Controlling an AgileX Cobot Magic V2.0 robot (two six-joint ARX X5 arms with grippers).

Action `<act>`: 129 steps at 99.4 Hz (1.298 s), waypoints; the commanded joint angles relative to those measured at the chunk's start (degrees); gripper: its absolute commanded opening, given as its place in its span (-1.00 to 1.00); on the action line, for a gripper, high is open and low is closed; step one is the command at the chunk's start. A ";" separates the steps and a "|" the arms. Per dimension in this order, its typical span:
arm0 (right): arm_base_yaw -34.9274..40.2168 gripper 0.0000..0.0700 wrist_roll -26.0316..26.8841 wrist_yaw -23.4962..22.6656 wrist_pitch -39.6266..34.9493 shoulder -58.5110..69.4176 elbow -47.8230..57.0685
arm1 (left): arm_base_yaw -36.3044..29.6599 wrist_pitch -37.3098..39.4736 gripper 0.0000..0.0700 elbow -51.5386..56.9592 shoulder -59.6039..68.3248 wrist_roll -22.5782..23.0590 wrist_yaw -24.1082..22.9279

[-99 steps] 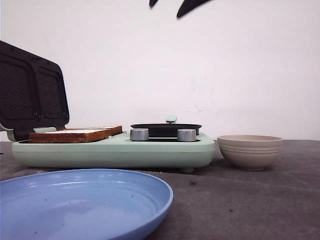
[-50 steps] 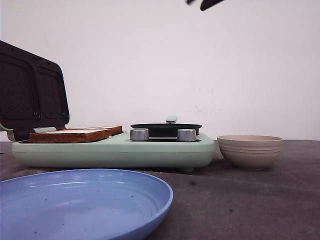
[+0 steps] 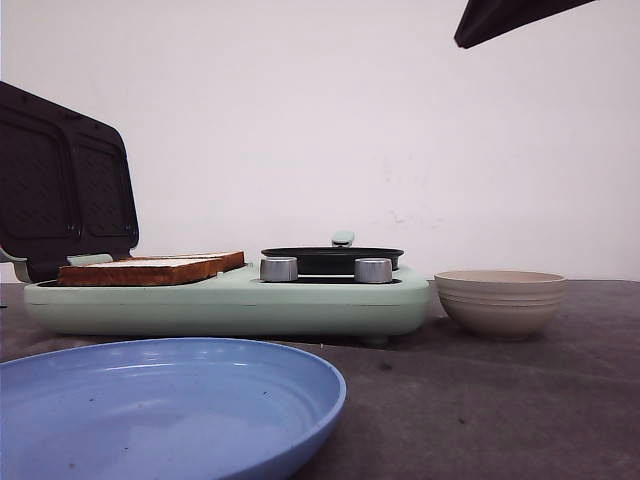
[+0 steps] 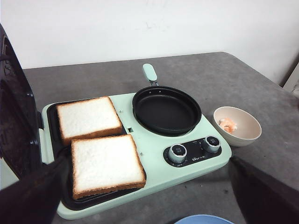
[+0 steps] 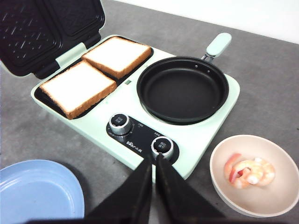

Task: Make breakfast with bread and shrimp
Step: 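Raise the right gripper away from the press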

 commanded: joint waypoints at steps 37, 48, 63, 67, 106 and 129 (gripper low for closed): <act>0.74 -0.99 4.59 0.57 5.92 -4.90 -13.81 | -0.13 1.05 0.79 0.79 -0.13 -0.28 -3.48; 0.79 -0.99 6.97 0.35 7.17 -6.25 -17.75 | -0.11 1.05 0.79 0.79 -0.20 -6.14 -9.92; 0.85 -0.99 7.80 0.28 7.48 -6.54 -19.63 | 0.39 0.72 0.80 0.83 -0.09 -13.51 -16.37; 0.85 -0.99 7.78 0.24 7.74 -6.51 -19.63 | 0.76 0.85 0.80 0.87 -0.09 -14.69 -16.39; 0.90 -0.99 7.72 0.13 8.28 -6.51 -19.63 | 9.03 6.45 0.80 1.03 2.78 -30.82 -13.18; 0.90 -0.99 7.74 -0.07 8.28 -6.51 -19.63 | 16.61 14.25 0.81 1.07 7.65 -42.25 -6.12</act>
